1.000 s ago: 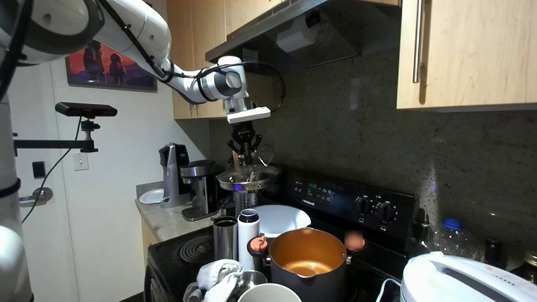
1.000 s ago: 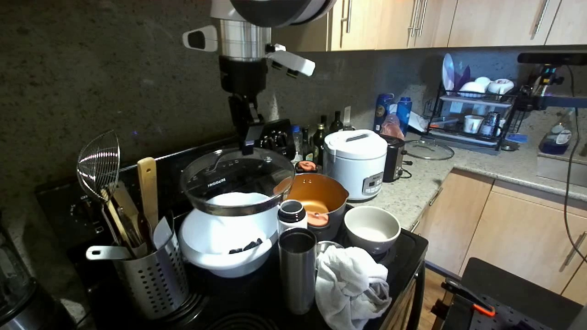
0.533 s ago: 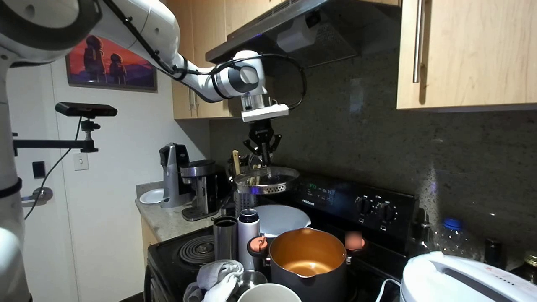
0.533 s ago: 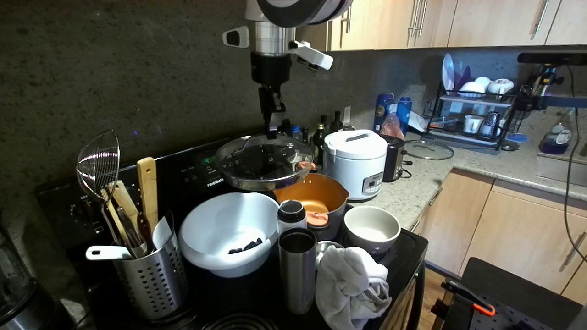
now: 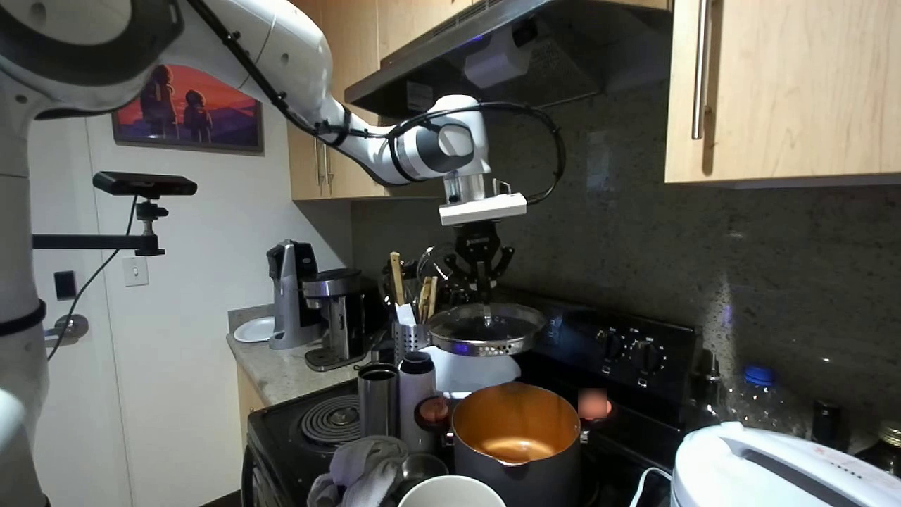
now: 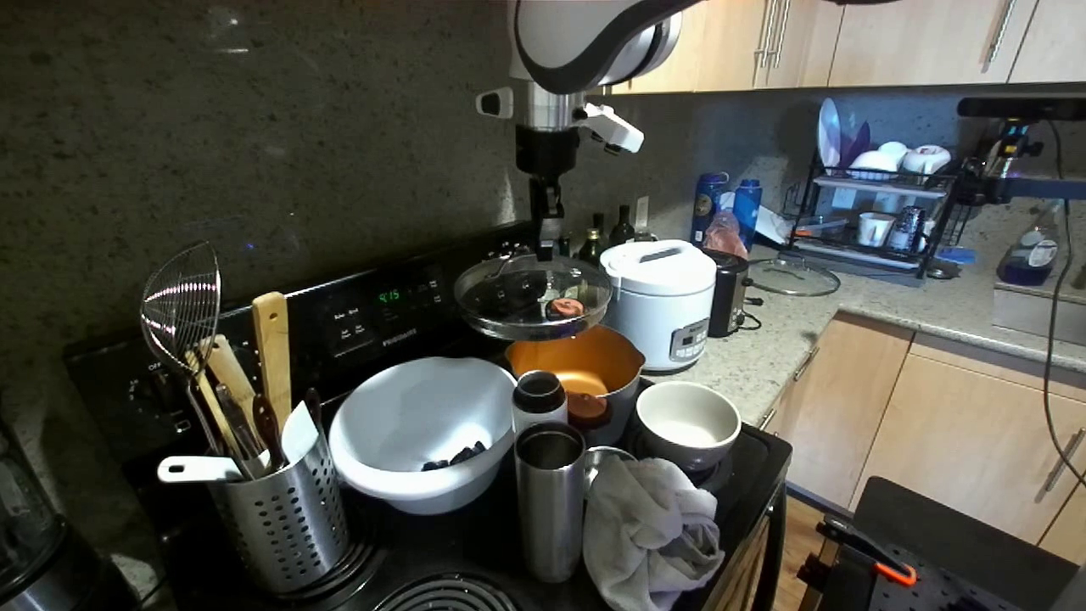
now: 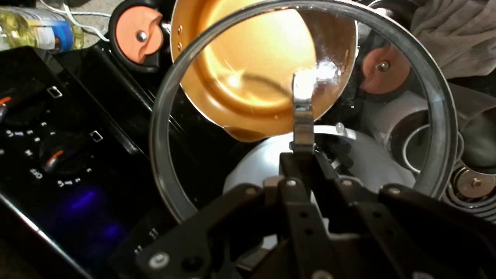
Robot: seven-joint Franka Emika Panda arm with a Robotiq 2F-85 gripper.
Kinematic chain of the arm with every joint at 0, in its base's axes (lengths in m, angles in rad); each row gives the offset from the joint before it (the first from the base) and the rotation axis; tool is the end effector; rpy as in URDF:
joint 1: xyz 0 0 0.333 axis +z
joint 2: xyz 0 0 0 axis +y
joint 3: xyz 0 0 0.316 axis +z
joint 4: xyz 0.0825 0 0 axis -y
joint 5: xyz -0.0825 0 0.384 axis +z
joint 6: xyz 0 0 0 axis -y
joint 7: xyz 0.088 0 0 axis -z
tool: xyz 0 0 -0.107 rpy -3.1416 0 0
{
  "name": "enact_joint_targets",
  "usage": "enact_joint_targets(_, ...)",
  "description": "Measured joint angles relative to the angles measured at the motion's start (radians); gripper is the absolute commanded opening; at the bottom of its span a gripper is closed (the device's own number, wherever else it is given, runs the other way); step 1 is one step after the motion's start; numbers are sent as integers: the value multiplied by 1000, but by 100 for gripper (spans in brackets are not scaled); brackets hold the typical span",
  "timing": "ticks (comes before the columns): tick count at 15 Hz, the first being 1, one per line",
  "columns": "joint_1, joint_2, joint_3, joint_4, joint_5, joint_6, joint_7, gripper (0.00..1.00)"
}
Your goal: Put the lid on the pot
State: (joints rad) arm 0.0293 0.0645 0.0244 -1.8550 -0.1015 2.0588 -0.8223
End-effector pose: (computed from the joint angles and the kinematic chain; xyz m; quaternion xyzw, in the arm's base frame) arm 0.5933 0.0262 0.4959 0.8936 0.4412 0.0474 0.0683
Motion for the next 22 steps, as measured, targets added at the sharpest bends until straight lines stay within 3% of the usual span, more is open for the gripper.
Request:
enact_joint_targets(6, -36, 60, -14, 2, 36, 73, 0, 8)
enact_joint_targets(14, -53, 87, -21, -6, 28, 83, 0, 8)
enact_joint_targets(22, -91, 105, -30, -86, 27, 158, -2, 8)
